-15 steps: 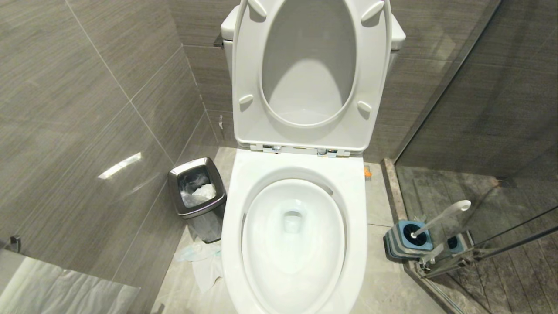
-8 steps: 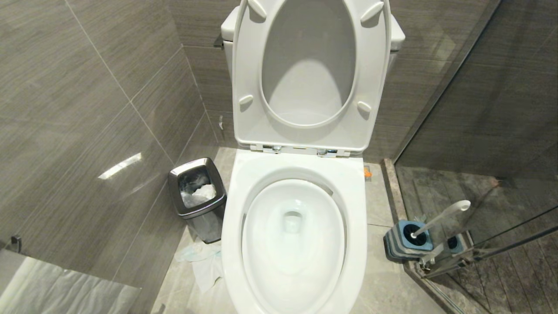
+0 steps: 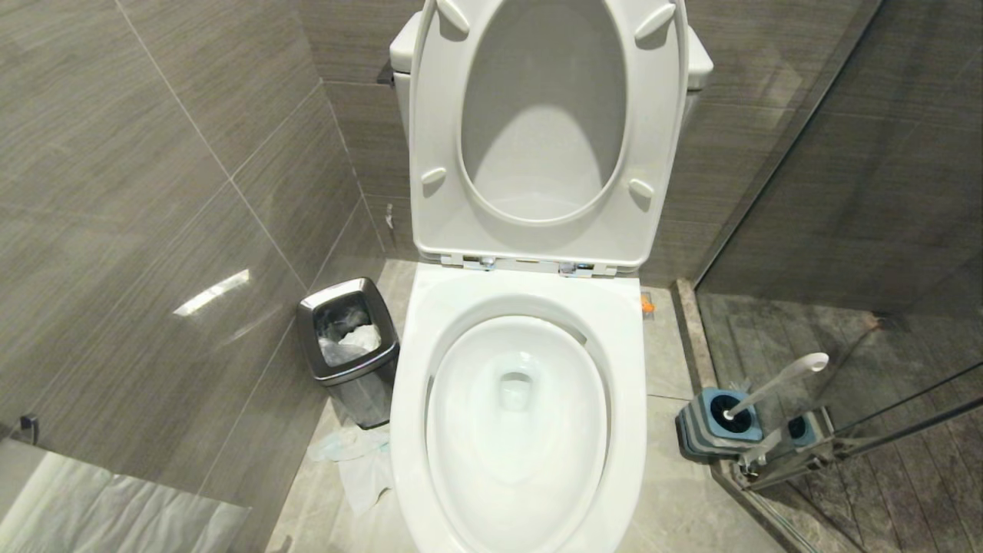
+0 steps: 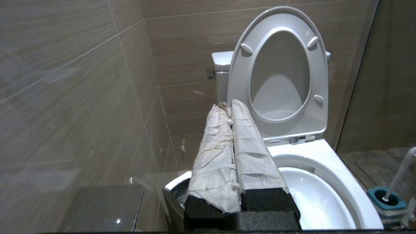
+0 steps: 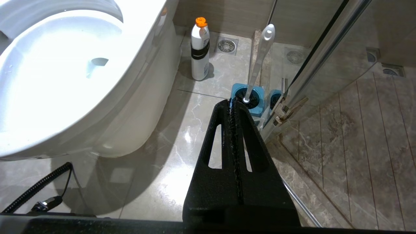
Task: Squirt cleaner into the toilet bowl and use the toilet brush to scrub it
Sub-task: Pour in the cleaning agent
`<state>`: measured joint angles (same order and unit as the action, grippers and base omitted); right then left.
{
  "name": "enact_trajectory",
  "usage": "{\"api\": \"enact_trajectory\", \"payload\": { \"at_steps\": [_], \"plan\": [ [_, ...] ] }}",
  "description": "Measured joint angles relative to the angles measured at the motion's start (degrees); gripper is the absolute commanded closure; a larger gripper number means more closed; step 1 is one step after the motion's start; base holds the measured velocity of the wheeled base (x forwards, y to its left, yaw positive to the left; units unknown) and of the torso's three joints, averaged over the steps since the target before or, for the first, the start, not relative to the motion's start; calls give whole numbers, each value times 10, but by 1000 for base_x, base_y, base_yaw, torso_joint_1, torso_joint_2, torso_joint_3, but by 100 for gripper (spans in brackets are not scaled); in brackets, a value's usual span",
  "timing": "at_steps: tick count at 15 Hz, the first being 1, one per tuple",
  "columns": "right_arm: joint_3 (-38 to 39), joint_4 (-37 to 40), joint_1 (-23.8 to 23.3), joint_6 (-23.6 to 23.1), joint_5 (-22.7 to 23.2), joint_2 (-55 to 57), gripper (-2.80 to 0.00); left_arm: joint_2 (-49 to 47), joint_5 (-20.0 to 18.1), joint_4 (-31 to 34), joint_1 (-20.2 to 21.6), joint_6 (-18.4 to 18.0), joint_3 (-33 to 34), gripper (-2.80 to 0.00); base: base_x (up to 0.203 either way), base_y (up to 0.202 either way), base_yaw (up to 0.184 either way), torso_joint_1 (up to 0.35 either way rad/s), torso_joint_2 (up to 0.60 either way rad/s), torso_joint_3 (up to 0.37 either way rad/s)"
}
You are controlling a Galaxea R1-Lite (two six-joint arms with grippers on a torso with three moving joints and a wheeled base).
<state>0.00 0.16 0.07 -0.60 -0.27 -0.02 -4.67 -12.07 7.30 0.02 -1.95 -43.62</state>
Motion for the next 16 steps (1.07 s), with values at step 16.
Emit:
{"api": "enact_trajectory", "payload": {
  "at_steps": [16],
  "plan": [
    [0, 0, 0, 0, 0, 0, 0, 48, 72, -183, 1, -42, 430, 0, 0, 0, 0, 0, 0, 0]
  ]
}}
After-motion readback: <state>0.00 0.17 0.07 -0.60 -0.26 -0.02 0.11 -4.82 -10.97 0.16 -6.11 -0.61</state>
